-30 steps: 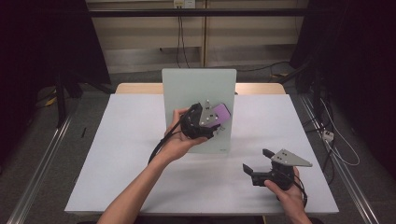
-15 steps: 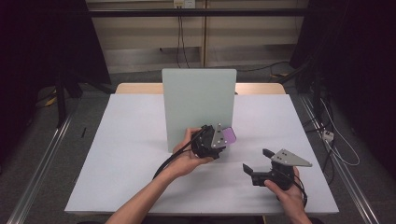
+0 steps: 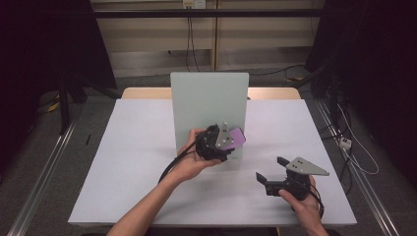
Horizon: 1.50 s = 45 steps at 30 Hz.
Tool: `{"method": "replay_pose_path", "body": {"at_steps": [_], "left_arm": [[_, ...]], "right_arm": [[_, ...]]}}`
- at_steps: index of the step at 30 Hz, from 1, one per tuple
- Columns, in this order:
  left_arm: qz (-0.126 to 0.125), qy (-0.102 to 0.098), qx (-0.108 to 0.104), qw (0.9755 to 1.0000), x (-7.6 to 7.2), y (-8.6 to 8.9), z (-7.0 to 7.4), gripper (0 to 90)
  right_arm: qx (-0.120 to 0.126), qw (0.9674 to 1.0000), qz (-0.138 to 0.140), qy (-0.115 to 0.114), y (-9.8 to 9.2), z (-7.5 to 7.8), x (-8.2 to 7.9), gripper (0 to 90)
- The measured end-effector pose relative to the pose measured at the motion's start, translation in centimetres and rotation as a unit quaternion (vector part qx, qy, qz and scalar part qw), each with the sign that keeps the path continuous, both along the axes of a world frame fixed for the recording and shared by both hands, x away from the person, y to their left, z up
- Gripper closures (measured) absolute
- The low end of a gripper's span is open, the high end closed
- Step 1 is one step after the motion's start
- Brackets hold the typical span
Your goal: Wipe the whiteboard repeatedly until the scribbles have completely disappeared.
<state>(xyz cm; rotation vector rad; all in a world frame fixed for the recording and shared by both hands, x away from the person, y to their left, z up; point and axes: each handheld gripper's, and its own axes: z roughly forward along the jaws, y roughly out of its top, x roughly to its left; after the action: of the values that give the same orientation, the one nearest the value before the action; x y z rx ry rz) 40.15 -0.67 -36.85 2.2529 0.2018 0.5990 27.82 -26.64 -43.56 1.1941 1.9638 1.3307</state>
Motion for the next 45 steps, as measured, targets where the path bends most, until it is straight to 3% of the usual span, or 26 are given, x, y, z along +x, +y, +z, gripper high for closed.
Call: {"method": "replay_pose_path", "body": {"at_steps": [4,7,8,12,16,21,24,28,33,37,41,45], "left_arm": [[0.021,-0.014,-0.019,0.9995,0.9,1.2,2.4,40.9],[0.018,-0.024,-0.016,0.9994,1.0,1.3,2.5,40.9],[0.017,-0.029,-0.008,0.9994,0.8,1.2,2.3,40.9],[0.005,-0.018,-0.005,0.9998,0.1,0.7,0.4,40.8],[-0.012,-0.008,0.011,0.9998,-0.6,0.2,-1.6,40.8],[-0.037,-0.001,0.044,0.9983,-1.3,-0.2,-3.7,40.8],[-0.047,0.008,0.051,0.9976,-1.6,-0.1,-4.7,40.9],[-0.067,0.019,0.069,0.9952,-1.8,0.0,-5.7,40.8],[-0.086,0.030,0.067,0.9936,-1.7,-0.6,-6.2,40.9],[-0.077,0.021,0.053,0.9954,-1.3,-0.4,-5.0,40.9],[-0.052,0.000,0.019,0.9984,-0.4,0.2,-2.3,40.8],[-0.024,-0.020,-0.014,0.9994,0.5,1.2,0.5,40.9]], "right_arm": [[0.001,1.0000,0.000,0.000,0.0,0.0,0.0,4.4],[0.002,1.0000,-0.001,0.001,0.0,0.0,0.0,4.4],[0.002,1.0000,-0.002,0.001,0.0,0.0,0.0,4.4],[0.001,1.0000,-0.001,0.001,0.1,0.0,0.0,4.4],[0.001,1.0000,-0.001,0.001,0.1,0.0,0.0,4.4],[0.000,1.0000,0.000,0.001,0.1,0.0,0.0,4.4],[0.001,1.0000,-0.001,0.000,0.0,0.0,0.0,4.4],[0.000,1.0000,-0.001,0.001,0.0,0.0,0.0,4.4],[0.000,1.0000,-0.001,0.001,0.1,0.0,0.0,4.4],[0.000,1.0000,-0.002,0.002,0.0,0.0,0.0,4.4],[0.000,1.0000,0.000,0.000,0.0,0.0,0.0,4.4],[0.000,1.0000,0.000,0.000,0.0,0.0,0.0,4.4]]}}
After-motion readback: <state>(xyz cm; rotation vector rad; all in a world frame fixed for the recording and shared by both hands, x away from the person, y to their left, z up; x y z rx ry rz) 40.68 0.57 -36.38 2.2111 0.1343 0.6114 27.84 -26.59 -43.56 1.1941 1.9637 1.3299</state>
